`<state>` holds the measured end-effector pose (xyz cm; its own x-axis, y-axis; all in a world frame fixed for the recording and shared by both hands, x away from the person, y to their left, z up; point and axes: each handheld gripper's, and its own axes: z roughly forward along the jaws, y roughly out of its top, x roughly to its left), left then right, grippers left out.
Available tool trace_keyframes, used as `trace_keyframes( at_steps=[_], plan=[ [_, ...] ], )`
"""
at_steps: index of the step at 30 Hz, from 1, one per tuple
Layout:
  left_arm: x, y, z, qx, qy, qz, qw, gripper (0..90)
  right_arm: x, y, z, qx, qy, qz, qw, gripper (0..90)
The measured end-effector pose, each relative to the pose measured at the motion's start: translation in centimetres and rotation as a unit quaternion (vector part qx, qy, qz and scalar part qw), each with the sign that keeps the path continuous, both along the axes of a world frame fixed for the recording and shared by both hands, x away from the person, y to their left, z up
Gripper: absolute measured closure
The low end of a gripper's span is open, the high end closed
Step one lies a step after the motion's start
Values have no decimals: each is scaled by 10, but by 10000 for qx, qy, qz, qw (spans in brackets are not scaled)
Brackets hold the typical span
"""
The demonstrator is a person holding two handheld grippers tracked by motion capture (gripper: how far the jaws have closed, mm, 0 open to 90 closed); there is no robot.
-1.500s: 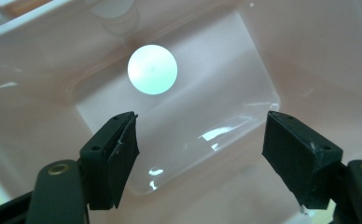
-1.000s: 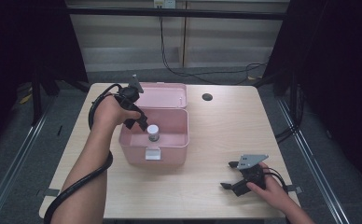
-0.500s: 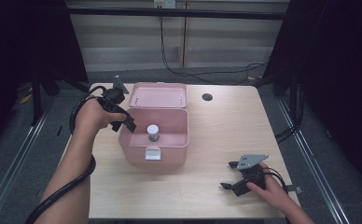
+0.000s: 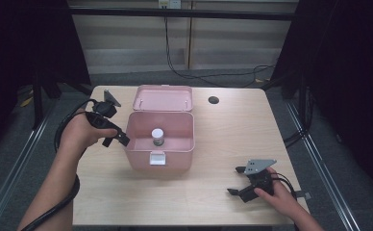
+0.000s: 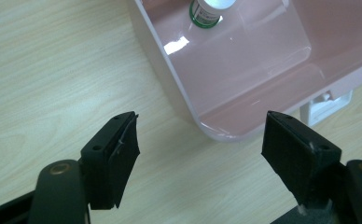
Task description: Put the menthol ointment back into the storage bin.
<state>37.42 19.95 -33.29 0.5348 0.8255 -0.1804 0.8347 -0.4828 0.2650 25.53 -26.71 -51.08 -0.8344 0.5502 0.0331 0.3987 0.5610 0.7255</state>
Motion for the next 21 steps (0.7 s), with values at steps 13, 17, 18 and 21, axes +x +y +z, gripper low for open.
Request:
trace_keyframes(
  at_steps=[13, 17, 18, 21],
  plan=[
    [-21, 7, -22, -45, -123, -256, 9996, 266, 0, 0, 0, -1, -10, 8, 10000, 121],
    [-27, 9, -35, -100, -188, -252, 9995, 266, 0, 0, 0, -2, 9, 0, 10000, 121],
    [-28, 10, -39, -128, -186, -240, 9995, 266, 0, 0, 0, -14, 2, 7, 10000, 121],
    [-31, 12, -51, -71, -182, -253, 9995, 266, 0, 0, 0, -10, 6, 12, 10000, 121]
  ],
)
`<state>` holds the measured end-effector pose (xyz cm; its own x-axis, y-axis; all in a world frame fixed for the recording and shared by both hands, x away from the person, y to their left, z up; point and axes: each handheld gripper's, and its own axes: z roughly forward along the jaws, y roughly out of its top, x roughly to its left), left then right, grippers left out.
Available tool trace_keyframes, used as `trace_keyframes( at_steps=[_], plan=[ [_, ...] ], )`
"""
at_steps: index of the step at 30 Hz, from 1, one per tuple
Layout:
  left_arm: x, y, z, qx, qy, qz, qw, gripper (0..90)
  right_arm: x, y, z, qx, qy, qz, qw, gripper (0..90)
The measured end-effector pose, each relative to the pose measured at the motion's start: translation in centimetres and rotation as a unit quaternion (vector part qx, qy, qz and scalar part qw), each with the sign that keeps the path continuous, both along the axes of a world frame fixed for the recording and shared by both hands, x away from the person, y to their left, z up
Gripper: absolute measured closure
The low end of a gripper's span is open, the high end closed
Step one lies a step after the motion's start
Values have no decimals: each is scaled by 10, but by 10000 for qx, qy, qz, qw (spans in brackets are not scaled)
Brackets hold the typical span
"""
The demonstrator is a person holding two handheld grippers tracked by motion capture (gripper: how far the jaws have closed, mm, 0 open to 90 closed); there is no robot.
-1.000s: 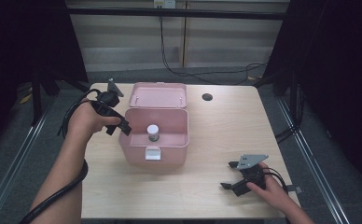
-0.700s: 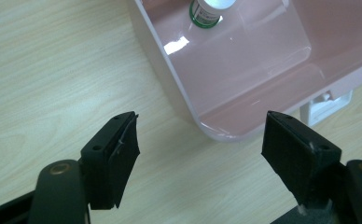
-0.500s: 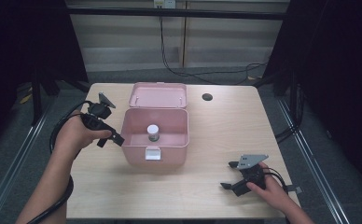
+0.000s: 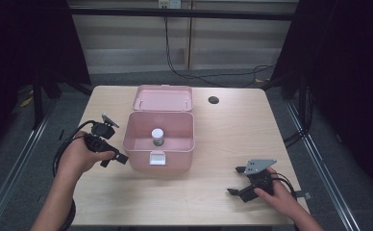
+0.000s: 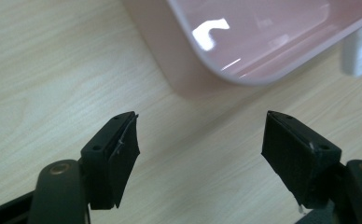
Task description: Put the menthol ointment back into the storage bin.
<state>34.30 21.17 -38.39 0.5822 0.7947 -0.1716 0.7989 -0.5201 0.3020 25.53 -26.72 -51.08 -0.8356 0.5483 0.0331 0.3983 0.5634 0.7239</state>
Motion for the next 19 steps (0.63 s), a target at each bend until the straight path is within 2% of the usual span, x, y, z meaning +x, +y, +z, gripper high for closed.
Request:
trace_keyframes(
  at_steps=[5, 13, 19],
  plan=[
    [-8, 3, -17, 7, -44, 57, 10000, 266, 0, 0, 0, 2, 6, -6, 10000, 122],
    [-18, 8, -39, -166, -83, 104, 9998, 266, 0, 0, 0, 2, 2, -2, 10000, 121],
    [-24, 9, -50, -186, -42, 118, 9997, 266, 0, 0, 0, 4, 4, -6, 10000, 121]
  ],
)
